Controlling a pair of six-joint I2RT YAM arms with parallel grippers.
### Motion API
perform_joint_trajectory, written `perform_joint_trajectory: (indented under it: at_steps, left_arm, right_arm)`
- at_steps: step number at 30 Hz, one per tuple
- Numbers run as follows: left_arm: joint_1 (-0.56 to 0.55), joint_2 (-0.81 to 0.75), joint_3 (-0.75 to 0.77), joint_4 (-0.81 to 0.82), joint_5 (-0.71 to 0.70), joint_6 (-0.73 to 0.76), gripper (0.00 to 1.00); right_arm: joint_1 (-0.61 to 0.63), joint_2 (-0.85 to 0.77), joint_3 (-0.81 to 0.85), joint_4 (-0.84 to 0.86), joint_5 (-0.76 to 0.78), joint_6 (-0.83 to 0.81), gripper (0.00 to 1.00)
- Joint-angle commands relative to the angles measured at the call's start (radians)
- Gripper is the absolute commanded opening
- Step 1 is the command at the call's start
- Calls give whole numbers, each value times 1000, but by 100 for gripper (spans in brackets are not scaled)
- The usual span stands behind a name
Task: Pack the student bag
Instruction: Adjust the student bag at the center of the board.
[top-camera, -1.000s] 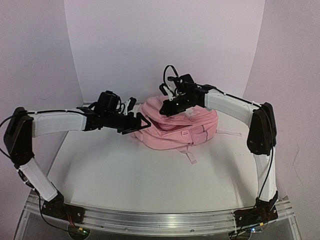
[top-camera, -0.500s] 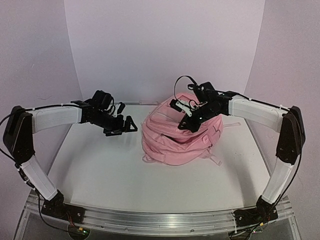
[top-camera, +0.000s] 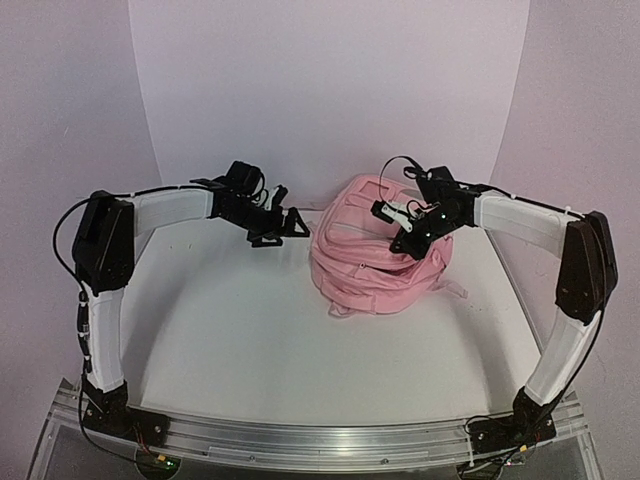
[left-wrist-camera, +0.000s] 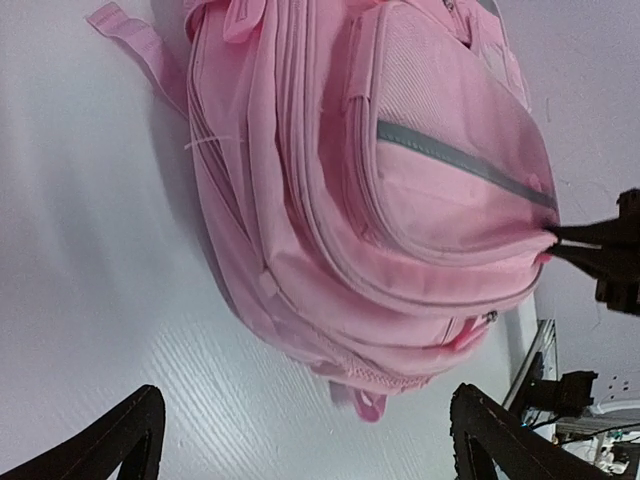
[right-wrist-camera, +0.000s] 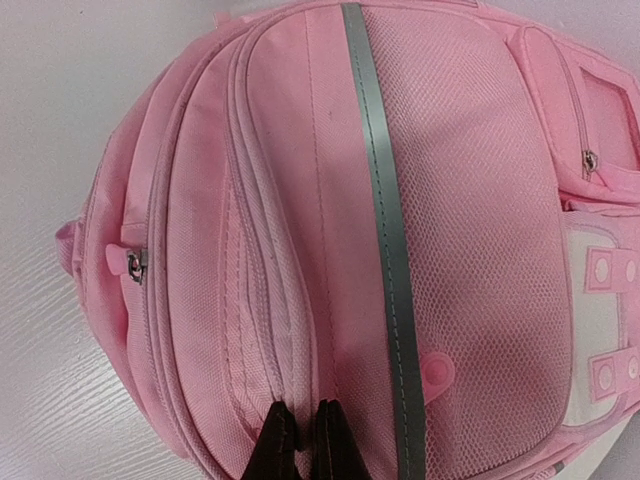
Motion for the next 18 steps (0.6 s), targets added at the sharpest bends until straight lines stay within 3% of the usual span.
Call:
perform_joint_trajectory:
  at_steps: [1,7,13,18]
  left_arm:
    - [11,137,127,76,96,-125,96]
    - [11,279,201,208,222,-220,87]
    - [-39,298,170,305,347,-194,76]
    - [-73,259,83,422,456,-201,49]
  right_arm:
    - [-8,-82,-37,-35,78,31,0]
    - [-1,-131,-89,-71,67,39,0]
    - [2,-161,-133,-88,53,54,0]
    - [2,-163,-145,-93,56,53,0]
